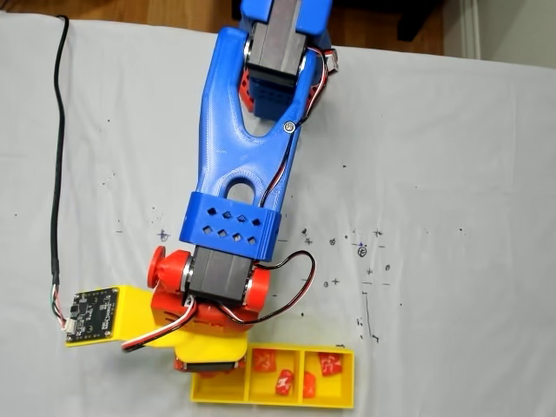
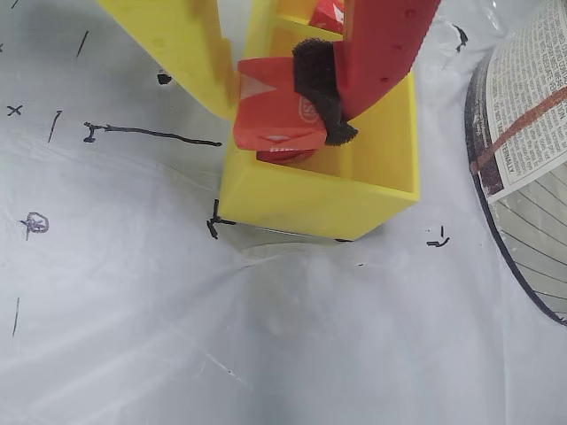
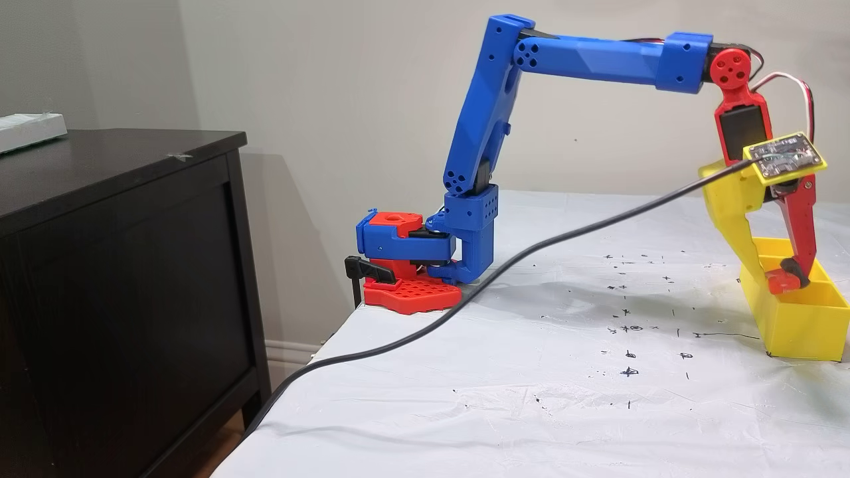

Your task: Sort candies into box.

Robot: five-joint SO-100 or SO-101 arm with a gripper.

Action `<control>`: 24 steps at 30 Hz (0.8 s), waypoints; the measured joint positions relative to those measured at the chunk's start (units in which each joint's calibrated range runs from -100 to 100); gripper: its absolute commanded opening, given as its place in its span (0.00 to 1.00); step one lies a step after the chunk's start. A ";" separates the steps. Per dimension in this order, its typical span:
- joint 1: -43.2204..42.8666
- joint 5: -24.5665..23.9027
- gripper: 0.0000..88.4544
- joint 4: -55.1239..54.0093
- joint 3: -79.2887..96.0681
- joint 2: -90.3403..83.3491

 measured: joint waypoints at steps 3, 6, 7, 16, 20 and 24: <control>0.00 -0.29 0.00 0.00 -0.34 0.00; 0.00 -0.68 0.00 -0.56 -0.34 0.00; 0.00 -0.73 0.00 -0.71 -0.34 0.00; -0.94 -1.12 0.05 -1.35 -0.51 0.00; -0.94 -1.12 0.19 -1.35 -0.51 0.00; -0.94 -1.12 0.27 -1.35 -0.51 0.00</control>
